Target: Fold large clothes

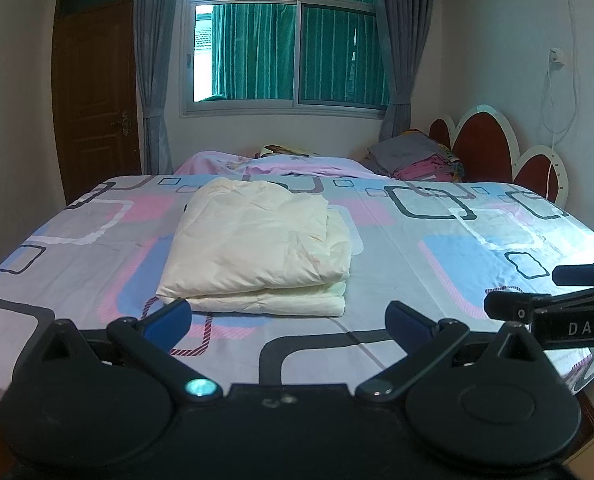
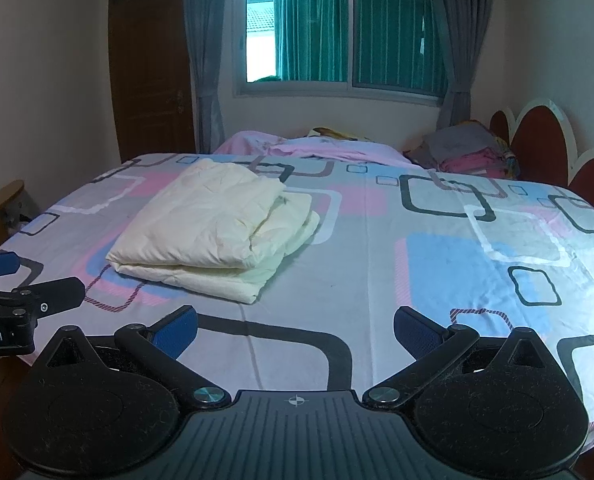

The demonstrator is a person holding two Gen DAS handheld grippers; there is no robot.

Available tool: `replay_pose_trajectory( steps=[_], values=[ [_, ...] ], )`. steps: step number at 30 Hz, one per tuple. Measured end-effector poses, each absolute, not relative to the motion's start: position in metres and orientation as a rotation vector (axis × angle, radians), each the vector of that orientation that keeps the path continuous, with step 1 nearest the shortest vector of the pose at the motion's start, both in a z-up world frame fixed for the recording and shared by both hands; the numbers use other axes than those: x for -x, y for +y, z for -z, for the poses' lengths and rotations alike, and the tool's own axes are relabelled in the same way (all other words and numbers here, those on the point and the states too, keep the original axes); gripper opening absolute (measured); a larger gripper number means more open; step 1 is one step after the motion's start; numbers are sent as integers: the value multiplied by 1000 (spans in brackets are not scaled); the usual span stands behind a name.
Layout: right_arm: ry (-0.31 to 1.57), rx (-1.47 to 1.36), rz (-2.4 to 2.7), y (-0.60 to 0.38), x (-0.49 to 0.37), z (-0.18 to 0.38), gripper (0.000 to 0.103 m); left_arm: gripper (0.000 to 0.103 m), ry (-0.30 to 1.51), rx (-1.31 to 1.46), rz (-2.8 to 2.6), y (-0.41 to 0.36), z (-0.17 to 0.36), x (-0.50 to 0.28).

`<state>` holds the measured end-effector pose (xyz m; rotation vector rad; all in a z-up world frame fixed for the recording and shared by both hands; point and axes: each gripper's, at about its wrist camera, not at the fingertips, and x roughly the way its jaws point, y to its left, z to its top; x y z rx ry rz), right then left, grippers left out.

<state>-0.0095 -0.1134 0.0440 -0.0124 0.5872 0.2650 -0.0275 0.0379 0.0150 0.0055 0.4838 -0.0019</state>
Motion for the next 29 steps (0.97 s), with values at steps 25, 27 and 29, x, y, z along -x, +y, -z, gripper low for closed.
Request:
replay_pose_trajectory(
  steps=[25,27,29],
  values=[
    [582,9,-276,-111,9,-45,103,103,482,0,-7,33,-14,34],
    [584,10,-277,-110,9,-45,103,103,485,2,-10,33,-14,34],
    [585,8,-280,-110,9,-45,103,103,486,5,-13,32,-13,34]
  ],
)
